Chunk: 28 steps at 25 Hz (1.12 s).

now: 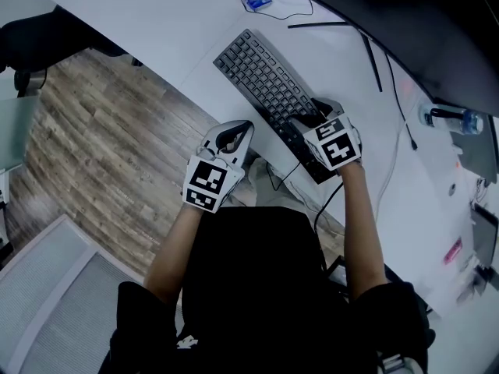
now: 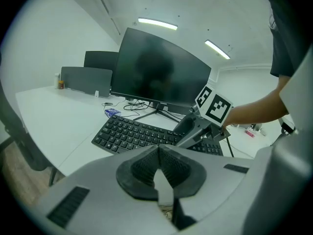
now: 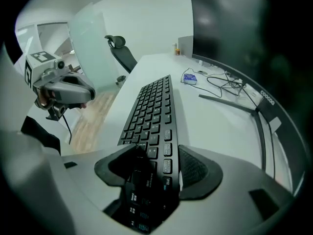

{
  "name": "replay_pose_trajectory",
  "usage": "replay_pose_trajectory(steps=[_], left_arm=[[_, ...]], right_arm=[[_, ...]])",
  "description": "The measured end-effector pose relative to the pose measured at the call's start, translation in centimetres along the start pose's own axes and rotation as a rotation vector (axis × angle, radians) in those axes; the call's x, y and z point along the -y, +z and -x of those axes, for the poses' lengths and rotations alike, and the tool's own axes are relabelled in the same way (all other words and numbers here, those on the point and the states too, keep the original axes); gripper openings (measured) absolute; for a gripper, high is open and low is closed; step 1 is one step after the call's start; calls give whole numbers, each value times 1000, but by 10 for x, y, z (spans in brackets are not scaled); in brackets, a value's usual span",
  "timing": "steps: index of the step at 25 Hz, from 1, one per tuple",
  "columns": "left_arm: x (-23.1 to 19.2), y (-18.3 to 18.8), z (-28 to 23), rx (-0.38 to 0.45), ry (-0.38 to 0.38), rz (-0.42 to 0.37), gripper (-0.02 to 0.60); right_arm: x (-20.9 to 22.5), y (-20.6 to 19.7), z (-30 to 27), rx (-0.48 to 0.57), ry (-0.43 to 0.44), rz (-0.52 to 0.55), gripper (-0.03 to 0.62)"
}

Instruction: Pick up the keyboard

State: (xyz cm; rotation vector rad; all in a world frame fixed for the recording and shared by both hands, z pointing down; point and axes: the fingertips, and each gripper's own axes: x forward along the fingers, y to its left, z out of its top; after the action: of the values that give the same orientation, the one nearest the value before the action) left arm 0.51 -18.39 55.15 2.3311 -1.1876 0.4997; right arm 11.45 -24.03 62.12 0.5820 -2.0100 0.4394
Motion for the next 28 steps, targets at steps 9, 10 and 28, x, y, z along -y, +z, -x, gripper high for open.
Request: replay_pose_trajectory(steps=[9, 10, 28], left_arm=[[1, 7, 13, 12, -52, -49, 9], [-1, 7, 14, 12, -57, -55, 11], [-9, 2, 32, -31, -214, -155, 9]], right_arm=[[-14, 11, 14, 5, -186, 103, 278], [-16, 12, 15, 6, -202, 111, 276], [-37, 19, 27, -15, -466, 236, 278]])
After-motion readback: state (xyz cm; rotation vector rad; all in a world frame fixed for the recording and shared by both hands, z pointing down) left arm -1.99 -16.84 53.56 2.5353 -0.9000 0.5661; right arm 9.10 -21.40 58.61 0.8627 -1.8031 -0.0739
